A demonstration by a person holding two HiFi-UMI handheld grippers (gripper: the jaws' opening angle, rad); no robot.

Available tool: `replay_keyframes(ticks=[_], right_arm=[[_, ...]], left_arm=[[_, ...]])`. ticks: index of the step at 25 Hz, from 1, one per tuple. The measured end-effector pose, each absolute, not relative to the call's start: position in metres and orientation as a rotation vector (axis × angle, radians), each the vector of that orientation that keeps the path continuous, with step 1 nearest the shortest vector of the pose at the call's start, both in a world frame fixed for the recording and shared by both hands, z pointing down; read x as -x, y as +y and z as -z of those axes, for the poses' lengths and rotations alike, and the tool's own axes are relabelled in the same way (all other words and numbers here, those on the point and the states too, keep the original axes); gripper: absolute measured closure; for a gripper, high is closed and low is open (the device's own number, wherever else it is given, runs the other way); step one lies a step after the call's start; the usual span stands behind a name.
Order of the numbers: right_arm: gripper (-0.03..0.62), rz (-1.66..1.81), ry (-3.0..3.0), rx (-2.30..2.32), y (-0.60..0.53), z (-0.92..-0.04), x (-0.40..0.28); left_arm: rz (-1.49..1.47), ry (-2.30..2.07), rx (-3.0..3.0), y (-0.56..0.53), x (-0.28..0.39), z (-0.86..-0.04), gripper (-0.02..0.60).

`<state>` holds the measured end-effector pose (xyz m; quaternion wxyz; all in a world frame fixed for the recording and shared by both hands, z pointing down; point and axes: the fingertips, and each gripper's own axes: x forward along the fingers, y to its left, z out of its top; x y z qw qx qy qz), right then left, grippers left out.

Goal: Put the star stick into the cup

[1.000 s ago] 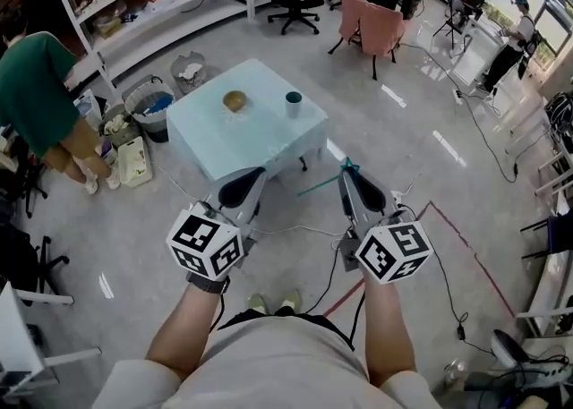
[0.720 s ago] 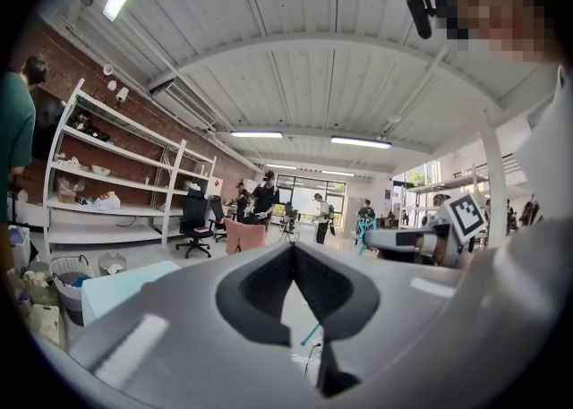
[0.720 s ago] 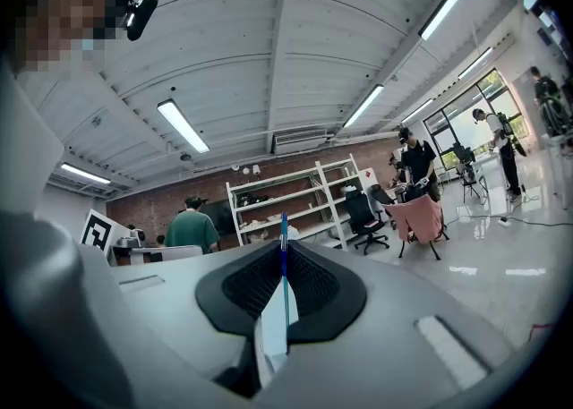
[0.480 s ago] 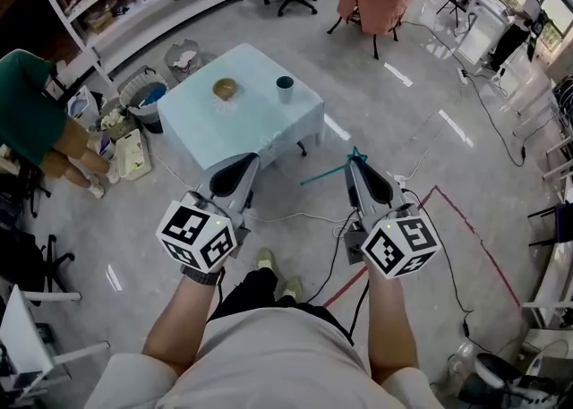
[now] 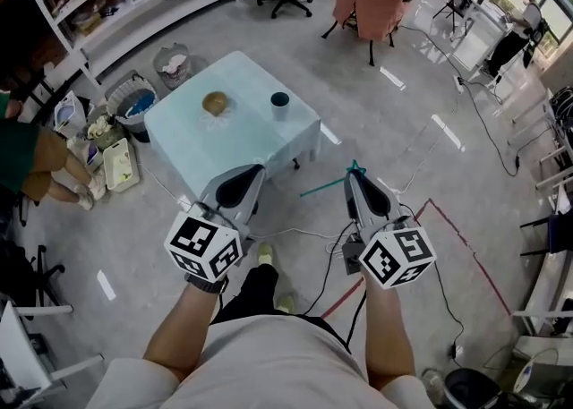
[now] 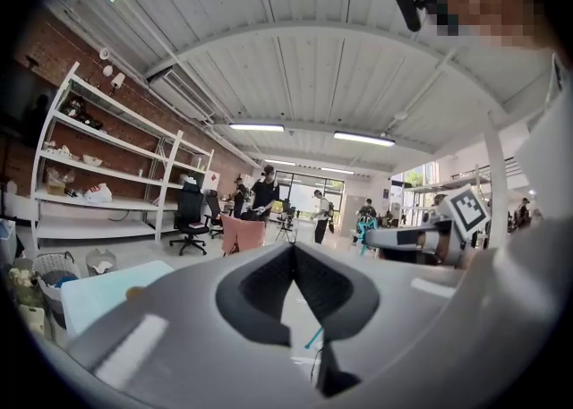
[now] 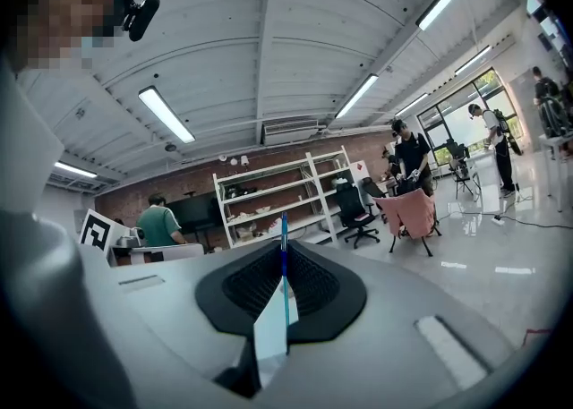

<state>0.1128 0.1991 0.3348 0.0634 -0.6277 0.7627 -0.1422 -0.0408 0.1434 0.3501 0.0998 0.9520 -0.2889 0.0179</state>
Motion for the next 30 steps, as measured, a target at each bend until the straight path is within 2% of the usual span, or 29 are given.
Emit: replay_keyframes(ticks=[14,30], right_arm=[[0.565,0.455,2.294,1.985,0.025,-0.345,-0.114],[0.565,0.435,2.349,1.998,-0.098,-0.373,-0.13]], left_arm=[[-0.058,-0.776,-2.819,-0.026,0.024,-0.369,0.575],[-0.115,-0.792,-2.778,-0.12,-0.006,-0.411,0.575]])
